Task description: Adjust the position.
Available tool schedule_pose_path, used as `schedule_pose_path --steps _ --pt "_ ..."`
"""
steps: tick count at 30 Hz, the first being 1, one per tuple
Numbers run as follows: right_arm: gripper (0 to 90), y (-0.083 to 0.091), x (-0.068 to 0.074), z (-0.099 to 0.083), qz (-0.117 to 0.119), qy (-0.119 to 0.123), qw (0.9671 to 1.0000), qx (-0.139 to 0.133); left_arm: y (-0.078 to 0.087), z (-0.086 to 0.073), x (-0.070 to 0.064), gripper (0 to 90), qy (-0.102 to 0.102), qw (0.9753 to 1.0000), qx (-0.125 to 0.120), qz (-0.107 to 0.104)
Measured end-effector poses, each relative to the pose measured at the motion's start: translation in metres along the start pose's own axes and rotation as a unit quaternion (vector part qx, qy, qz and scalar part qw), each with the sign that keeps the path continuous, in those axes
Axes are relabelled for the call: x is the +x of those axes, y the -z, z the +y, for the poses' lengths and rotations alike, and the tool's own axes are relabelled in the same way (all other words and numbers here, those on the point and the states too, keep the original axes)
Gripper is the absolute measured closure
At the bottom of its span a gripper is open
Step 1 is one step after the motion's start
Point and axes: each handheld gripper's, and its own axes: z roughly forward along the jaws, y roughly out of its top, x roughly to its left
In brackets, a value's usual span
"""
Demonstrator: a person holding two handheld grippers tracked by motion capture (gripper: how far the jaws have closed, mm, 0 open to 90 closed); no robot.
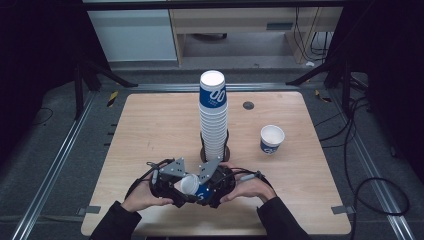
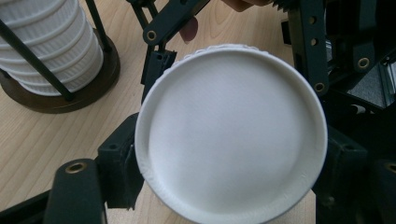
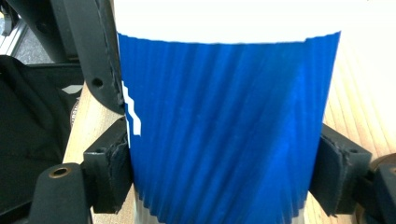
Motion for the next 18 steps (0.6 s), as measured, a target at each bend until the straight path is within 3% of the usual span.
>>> schedule_pose_path --steps 8,11,18 --pt "18.8 -0.001 0.000 0.000 -0.001 0.002 1.0000 -0.001 0.001 0.000 0.000 25.2 0.001 1.0000 -0.002 0.002" --pt "12.3 0.000 0.000 0.000 0.002 -0.003 1.0000 -0.004 0.004 -0.001 0.001 25.3 0.004 1.0000 -0.005 0.005" --pt "8.0 0.013 -0.005 -0.005 -0.026 -0.021 0.9989 -0.033 0.014 -0.004 0.007 25.3 0.015 0.9995 -0.019 0.021"
